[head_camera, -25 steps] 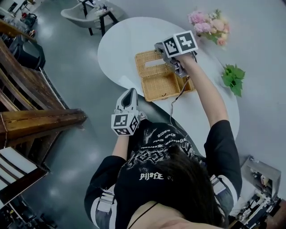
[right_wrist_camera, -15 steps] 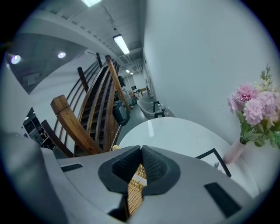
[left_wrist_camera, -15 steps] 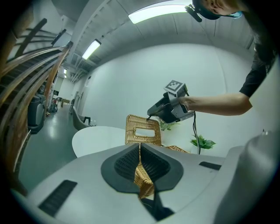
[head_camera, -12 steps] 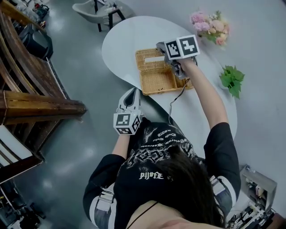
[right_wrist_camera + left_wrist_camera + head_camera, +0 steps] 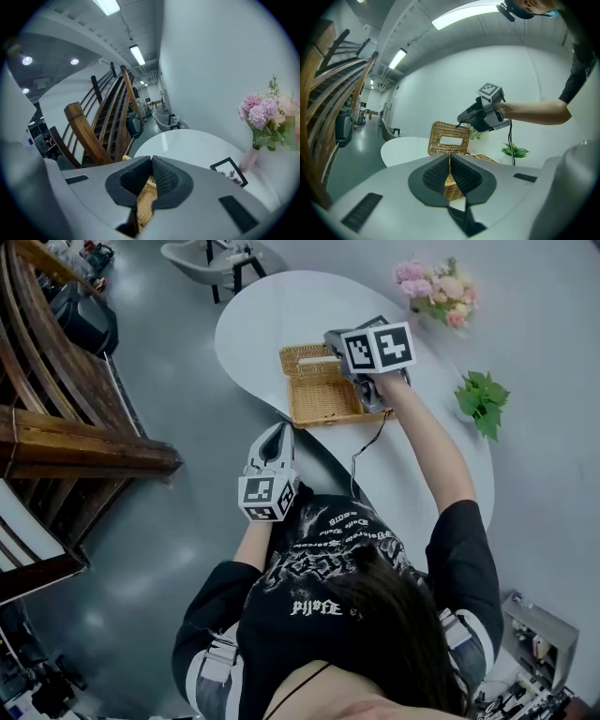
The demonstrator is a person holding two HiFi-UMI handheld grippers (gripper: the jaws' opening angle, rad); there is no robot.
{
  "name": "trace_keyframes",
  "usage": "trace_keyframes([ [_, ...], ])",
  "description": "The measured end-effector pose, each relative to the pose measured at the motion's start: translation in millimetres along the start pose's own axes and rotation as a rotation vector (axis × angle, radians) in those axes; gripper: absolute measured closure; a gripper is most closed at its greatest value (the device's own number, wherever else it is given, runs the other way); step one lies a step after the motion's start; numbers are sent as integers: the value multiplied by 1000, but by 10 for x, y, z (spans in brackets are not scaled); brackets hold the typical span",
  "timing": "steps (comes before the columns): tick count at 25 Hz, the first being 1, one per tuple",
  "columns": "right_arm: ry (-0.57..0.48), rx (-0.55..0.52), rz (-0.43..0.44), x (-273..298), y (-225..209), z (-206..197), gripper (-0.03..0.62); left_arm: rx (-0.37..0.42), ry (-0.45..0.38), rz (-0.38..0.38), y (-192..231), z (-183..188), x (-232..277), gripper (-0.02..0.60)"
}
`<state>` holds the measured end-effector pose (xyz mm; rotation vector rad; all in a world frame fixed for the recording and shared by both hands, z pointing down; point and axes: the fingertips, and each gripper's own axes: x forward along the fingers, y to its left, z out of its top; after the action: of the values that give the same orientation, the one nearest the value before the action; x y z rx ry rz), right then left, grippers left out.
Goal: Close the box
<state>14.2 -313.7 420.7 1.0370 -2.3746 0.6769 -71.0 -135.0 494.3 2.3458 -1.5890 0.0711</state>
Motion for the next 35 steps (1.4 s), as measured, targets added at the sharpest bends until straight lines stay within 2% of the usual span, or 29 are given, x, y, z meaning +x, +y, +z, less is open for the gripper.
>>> trace_keyframes([
  [22,5,-110,2,-343,384,-528,556,-33,-8,80,-272,-313,-544,554],
  [35,-10,-101,-10,-436,448,-849,556,-23,-14,105,-386,-426,-739,554],
])
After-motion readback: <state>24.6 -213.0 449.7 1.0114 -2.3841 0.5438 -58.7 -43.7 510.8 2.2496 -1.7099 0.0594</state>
